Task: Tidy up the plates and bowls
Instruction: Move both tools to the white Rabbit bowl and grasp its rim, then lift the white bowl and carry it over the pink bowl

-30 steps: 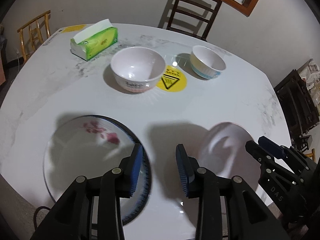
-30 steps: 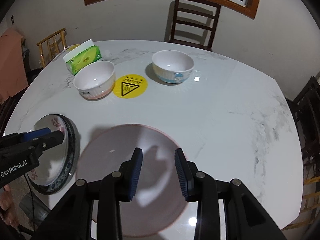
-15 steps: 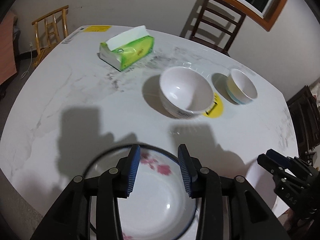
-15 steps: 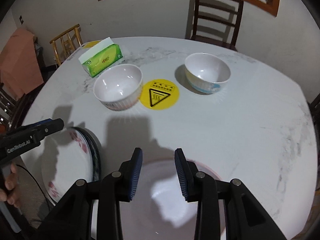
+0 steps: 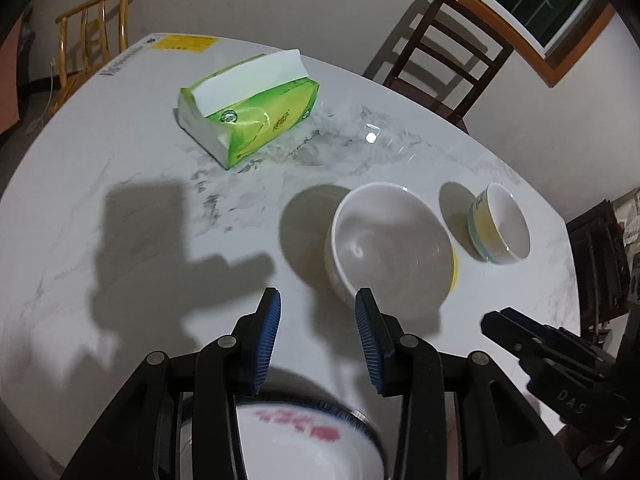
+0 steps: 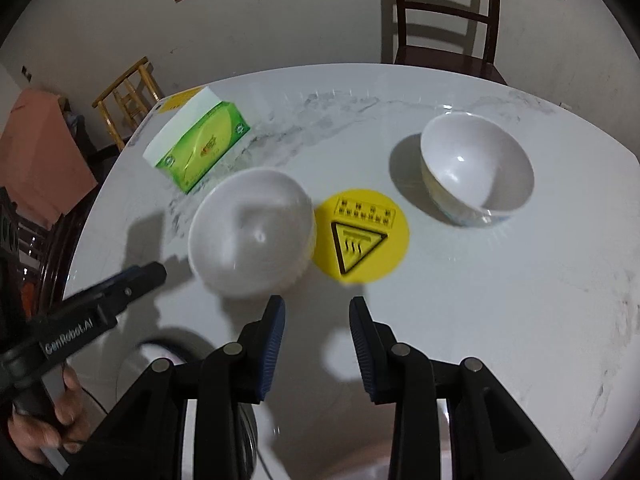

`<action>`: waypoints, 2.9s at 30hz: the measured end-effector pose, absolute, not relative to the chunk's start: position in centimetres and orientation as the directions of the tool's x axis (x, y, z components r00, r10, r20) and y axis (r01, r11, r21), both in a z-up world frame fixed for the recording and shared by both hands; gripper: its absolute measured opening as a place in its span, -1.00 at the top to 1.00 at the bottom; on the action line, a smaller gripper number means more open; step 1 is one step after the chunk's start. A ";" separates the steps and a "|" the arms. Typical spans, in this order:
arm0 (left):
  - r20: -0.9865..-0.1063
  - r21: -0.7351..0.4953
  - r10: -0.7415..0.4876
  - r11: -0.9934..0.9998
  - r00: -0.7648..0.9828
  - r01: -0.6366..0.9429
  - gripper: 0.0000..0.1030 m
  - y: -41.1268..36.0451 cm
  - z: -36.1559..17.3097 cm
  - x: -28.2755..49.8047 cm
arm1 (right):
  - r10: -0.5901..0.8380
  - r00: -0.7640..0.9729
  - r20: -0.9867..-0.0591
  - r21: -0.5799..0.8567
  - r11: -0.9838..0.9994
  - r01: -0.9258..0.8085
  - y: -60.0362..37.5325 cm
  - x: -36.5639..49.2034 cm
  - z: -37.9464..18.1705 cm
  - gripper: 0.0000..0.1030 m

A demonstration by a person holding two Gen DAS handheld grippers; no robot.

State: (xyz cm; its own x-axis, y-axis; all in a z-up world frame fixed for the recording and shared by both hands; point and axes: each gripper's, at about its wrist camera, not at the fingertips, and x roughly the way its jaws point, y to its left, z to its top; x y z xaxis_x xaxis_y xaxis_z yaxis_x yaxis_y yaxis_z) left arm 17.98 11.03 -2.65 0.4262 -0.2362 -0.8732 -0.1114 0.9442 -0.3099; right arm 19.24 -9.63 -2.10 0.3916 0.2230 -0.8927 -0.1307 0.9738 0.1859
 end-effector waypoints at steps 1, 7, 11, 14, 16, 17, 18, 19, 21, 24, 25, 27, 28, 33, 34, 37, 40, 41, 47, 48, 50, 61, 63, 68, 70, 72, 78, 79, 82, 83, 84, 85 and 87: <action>-0.872 -0.318 -0.244 0.942 0.424 -0.112 0.33 11.0 -2.8 18.5 | 0.219 0.390 -0.895 0.183 0.975 -0.127 -9.4 19.8 -2.3 0.34; -0.883 -0.311 -0.239 0.942 0.404 -0.122 0.34 10.8 -4.0 20.8 | 0.192 0.370 -0.909 0.170 0.981 -0.092 -8.4 22.5 -3.7 0.34; -0.893 -0.303 -0.235 0.944 0.385 -0.128 0.35 10.6 -5.1 21.7 | 0.177 0.359 -0.916 0.155 0.984 -0.089 -7.8 23.7 -4.7 0.34; -0.898 -0.304 -0.238 0.944 0.369 -0.132 0.42 10.4 -5.9 22.2 | 0.173 0.354 -0.919 0.151 0.984 -0.089 -7.5 24.6 -5.5 0.42; -0.902 -0.299 -0.234 0.945 0.362 -0.134 0.49 10.3 -6.4 22.4 | 0.171 0.351 -0.921 0.149 0.985 -0.089 -7.4 24.9 -6.0 0.47; -0.904 -0.298 -0.234 0.946 0.359 -0.132 0.50 10.2 -6.5 22.5 | 0.171 0.348 -0.922 0.149 0.985 -0.090 -7.4 25.0 -6.2 0.50; -0.904 -0.300 -0.239 0.945 0.356 -0.129 0.52 10.1 -6.7 22.6 | 0.172 0.345 -0.923 0.150 0.985 -0.090 -7.4 25.1 -6.4 0.53; -0.903 -0.303 -0.241 0.944 0.355 -0.130 0.54 10.1 -6.8 22.6 | 0.172 0.342 -0.924 0.149 0.985 -0.091 -7.4 25.1 -6.6 0.62; -0.901 -0.308 -0.247 0.943 0.355 -0.125 0.60 10.0 -7.0 22.7 | 0.176 0.341 -0.924 0.151 0.984 -0.097 -7.3 25.2 -6.8 0.65; -0.897 -0.322 -0.264 0.940 0.355 -0.115 0.72 9.7 -7.2 22.7 | 0.193 0.335 -0.922 0.169 0.981 -0.099 -7.2 25.2 -6.7 0.78; -0.896 -0.326 -0.268 0.939 0.355 -0.114 0.78 9.7 -7.2 22.8 | 0.187 0.336 -0.923 0.163 0.982 -0.100 -7.1 25.1 -6.7 0.79; -0.899 -0.313 -0.259 0.944 0.355 -0.106 0.78 9.3 -7.0 22.7 | 0.182 0.336 -0.924 0.159 0.983 -0.096 -7.1 25.0 -6.7 0.80; -0.899 -0.310 -0.256 0.945 0.356 -0.103 0.78 9.2 -7.0 22.6 | 0.183 0.336 -0.924 0.160 0.983 -0.096 -7.2 24.9 -6.7 0.80; -0.901 -0.304 -0.254 0.948 0.352 -0.094 0.78 9.0 -6.7 22.0 | 0.181 0.328 -0.927 0.157 0.983 -0.098 -7.1 24.2 -6.6 0.81; -0.901 -0.301 -0.251 0.949 0.355 -0.092 0.78 9.0 -6.4 21.7 | 0.184 0.327 -0.927 0.162 0.982 -0.094 -7.2 24.0 -6.5 0.81; -0.901 -0.283 -0.234 0.955 0.366 -0.086 0.79 8.8 -5.6 21.1 | 0.191 0.335 -0.923 0.168 0.981 -0.098 -7.2 23.2 -5.8 0.81; -0.898 -0.278 -0.230 0.957 0.375 -0.079 0.79 8.7 -4.6 20.3 | 0.191 0.348 -0.918 0.164 0.981 -0.105 -7.2 22.3 -4.7 0.81; -0.897 -0.275 -0.227 0.958 0.378 -0.078 0.79 8.6 -4.3 20.1 | 0.193 0.354 -0.915 0.165 0.980 -0.108 -7.2 21.9 -4.3 0.81; -0.892 -0.255 -0.211 0.965 0.398 -0.060 0.79 7.9 -2.3 18.5 | 0.194 0.373 -0.907 0.162 0.980 -0.116 -7.7 19.9 -2.3 0.81; -0.892 -0.252 -0.209 0.966 0.401 -0.056 0.79 7.7 -2.0 18.2 | 0.196 0.375 -0.906 0.164 0.980 -0.116 -7.9 19.6 -2.0 0.81; -0.890 -0.244 -0.206 0.969 0.408 -0.045 0.79 7.2 -1.2 17.5 | 0.192 0.384 -0.903 0.159 0.980 -0.116 -8.3 18.9 -1.4 0.81; -0.891 -0.230 -0.213 0.973 0.400 0.006 0.79 3.8 0.8 13.7 | 0.157 0.428 -0.890 0.130 0.987 -0.092 -11.5 13.7 1.5 0.80; -0.892 -0.231 -0.218 0.973 0.396 0.014 0.79 3.1 1.0 13.0 | 0.151 0.430 -0.890 0.127 0.988 -0.085 -12.2 12.8 1.7 0.80; -0.890 -0.218 -0.219 0.975 0.400 0.050 0.79 1.0 2.0 11.2 | 0.149 0.447 -0.882 0.137 0.989 -0.060 -14.2 10.5 2.4 0.80; -0.889 -0.216 -0.222 0.975 0.400 0.060 0.79 0.3 2.3 10.6 | 0.148 0.451 -0.880 0.140 0.989 -0.052 -14.9 9.6 2.6 0.80; -0.891 -0.213 -0.225 0.974 0.395 0.074 0.79 -0.5 2.4 9.9 | 0.143 0.454 -0.880 0.139 0.989 -0.042 -15.6 8.7 2.6 0.80; -0.897 -0.211 -0.241 0.970 0.370 0.120 0.79 -3.1 2.1 7.7 | 0.122 0.451 -0.884 0.129 0.992 -0.016 -17.9 6.0 2.2 0.79; -0.899 -0.213 -0.246 0.969 0.363 0.129 0.79 -3.6 2.0 7.3 | 0.122 0.449 -0.885 0.132 0.991 -0.010 -18.4 5.6 2.1 0.79; -0.906 -0.208 -0.249 0.966 0.343 0.154 0.79 -4.9 1.5 6.4 | 0.122 0.435 -0.892 0.138 0.990 0.005 -19.6 4.5 1.4 0.79; -0.908 -0.204 -0.248 0.966 0.337 0.161 0.79 -5.2 1.3 6.1 | 0.124 0.429 -0.895 0.142 0.990 0.011 -20.0 4.2 1.1 0.79; -0.911 -0.200 -0.246 0.965 0.330 0.167 0.79 -5.6 1.0 5.9 | 0.124 0.422 -0.898 0.145 0.989 0.016 -20.3 3.9 0.8 0.79; -0.915 -0.196 -0.244 0.965 0.320 0.173 0.79 -5.9 0.7 5.6 | 0.124 0.419 -0.900 0.144 0.989 0.018 -20.5 3.8 0.6 0.79; -0.924 -0.188 -0.237 0.965 0.299 0.184 0.79 -6.6 0.0 5.2 | 0.127 0.408 -0.904 0.149 0.988 0.024 -21.1 3.4 0.0 0.79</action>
State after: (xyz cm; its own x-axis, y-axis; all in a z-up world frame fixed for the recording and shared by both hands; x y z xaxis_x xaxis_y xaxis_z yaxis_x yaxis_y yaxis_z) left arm 5.15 -6.60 -0.03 0.2994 -0.2371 -0.9242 0.1843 0.9648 -0.1878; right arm 3.39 -21.07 -0.04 0.4077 0.1266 -0.9043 0.0245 0.9885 0.1494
